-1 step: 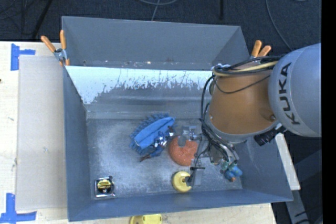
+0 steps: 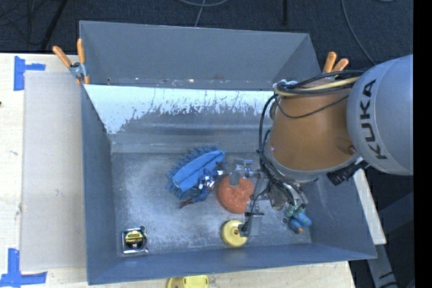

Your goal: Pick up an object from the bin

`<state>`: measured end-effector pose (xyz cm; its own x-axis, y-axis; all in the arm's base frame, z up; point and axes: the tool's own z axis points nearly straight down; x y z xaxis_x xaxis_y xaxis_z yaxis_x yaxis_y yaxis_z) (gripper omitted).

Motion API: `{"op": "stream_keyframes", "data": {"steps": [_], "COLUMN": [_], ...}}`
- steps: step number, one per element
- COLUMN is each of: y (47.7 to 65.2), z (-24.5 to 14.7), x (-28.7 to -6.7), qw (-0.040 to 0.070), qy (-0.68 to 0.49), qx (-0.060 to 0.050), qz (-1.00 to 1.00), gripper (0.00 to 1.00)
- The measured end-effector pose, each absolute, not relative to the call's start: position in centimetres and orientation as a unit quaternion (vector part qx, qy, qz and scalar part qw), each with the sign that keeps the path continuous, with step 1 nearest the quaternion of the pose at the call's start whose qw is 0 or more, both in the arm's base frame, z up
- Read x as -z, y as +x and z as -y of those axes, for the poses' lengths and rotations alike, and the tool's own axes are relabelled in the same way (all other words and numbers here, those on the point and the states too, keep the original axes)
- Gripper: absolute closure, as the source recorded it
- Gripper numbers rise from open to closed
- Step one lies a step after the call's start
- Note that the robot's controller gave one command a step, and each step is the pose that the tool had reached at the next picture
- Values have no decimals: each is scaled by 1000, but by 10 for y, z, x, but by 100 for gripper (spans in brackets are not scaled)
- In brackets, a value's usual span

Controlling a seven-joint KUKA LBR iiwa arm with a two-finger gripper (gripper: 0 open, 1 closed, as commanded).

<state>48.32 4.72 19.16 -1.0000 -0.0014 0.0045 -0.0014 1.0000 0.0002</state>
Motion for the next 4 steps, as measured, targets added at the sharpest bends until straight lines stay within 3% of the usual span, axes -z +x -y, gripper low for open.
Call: {"op": "stream_keyframes", "data": {"steps": [1,3,4], "y": [520,539,567], "z": [-65,-70,-72], "x": [-160,-102,-83], "qw": [-3,0,-3], "qy": [13,-45,-29], "qx": [0,0,0], "qz": [1000,999,1000], "gripper": [0,0,100]}}
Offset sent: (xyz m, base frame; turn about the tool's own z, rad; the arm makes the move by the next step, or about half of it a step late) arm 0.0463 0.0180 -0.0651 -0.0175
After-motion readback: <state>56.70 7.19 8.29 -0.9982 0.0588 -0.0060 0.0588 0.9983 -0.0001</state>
